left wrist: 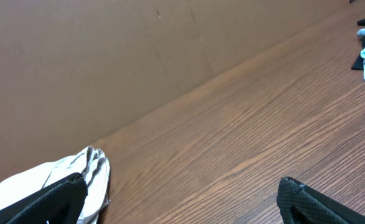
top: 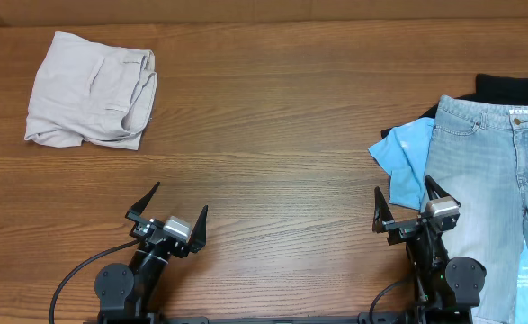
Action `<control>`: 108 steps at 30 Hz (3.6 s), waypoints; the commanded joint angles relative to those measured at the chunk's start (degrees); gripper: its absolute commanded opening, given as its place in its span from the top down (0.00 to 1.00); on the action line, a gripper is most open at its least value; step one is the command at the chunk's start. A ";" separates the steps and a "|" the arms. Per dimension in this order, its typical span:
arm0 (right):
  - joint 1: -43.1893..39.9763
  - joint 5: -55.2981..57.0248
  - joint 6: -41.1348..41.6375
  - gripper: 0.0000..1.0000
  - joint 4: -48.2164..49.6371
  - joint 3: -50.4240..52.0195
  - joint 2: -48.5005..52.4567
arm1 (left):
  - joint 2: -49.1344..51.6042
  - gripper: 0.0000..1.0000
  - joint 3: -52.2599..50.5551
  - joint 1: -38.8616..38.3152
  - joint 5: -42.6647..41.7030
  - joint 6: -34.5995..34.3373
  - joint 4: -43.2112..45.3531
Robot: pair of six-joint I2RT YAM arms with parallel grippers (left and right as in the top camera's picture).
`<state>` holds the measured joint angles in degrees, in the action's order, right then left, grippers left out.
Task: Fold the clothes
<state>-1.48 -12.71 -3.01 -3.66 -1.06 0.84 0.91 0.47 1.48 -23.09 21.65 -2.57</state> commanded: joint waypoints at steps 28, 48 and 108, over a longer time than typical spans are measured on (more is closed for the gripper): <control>-0.20 -0.26 0.20 0.00 0.35 0.61 -0.68 | -0.42 0.00 -0.20 -0.48 0.63 1.07 0.04; -0.20 -2.23 0.24 0.00 0.37 0.61 -0.68 | -0.42 0.00 -0.20 -0.48 0.33 1.07 0.20; -13.20 18.12 27.28 0.05 -44.50 -72.35 87.34 | 65.05 0.00 74.05 -0.37 -10.14 -15.89 -54.34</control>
<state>-10.57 0.03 19.99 -49.87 -72.03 84.31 66.08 72.82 1.48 -32.47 6.28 -57.41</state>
